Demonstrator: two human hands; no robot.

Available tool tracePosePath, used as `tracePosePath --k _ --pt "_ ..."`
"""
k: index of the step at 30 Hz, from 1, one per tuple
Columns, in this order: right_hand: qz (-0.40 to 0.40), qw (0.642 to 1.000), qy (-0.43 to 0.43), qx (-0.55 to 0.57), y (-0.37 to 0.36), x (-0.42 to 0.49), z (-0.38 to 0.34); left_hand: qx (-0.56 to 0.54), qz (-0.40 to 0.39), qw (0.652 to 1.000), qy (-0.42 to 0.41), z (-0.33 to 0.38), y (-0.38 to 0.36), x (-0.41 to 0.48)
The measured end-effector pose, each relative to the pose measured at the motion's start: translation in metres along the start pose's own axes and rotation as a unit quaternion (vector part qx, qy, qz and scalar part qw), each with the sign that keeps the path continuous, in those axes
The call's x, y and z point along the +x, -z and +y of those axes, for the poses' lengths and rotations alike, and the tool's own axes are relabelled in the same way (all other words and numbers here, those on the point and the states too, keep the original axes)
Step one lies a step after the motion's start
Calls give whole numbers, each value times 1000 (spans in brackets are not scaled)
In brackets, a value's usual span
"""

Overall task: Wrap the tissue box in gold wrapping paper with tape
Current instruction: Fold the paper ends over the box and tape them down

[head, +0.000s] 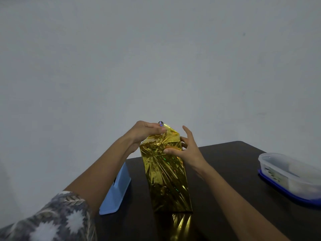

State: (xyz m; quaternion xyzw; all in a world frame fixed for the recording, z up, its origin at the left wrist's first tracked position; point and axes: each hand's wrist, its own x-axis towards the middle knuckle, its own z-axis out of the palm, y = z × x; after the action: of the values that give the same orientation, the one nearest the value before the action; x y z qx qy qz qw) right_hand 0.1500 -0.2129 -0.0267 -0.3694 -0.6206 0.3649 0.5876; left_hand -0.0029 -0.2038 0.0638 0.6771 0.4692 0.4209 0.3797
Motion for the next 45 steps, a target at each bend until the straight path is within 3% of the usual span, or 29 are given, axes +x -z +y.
tracePosePath --k 15,25,31,36,45 --pt "25 1000 15 -11 1 0 6 64 -10 997 33 -3 -5 14" --pt "32 999 14 -8 1 3 13 96 25 994 48 -4 -16 10" --pt "42 999 12 -11 -2 2 11 131 60 990 -2 -11 -18 14" --pt "44 999 21 -13 -2 3 13 127 109 984 54 -11 -17 21" --pt "48 997 40 -33 -1 2 11 217 106 961 133 -9 -36 33"
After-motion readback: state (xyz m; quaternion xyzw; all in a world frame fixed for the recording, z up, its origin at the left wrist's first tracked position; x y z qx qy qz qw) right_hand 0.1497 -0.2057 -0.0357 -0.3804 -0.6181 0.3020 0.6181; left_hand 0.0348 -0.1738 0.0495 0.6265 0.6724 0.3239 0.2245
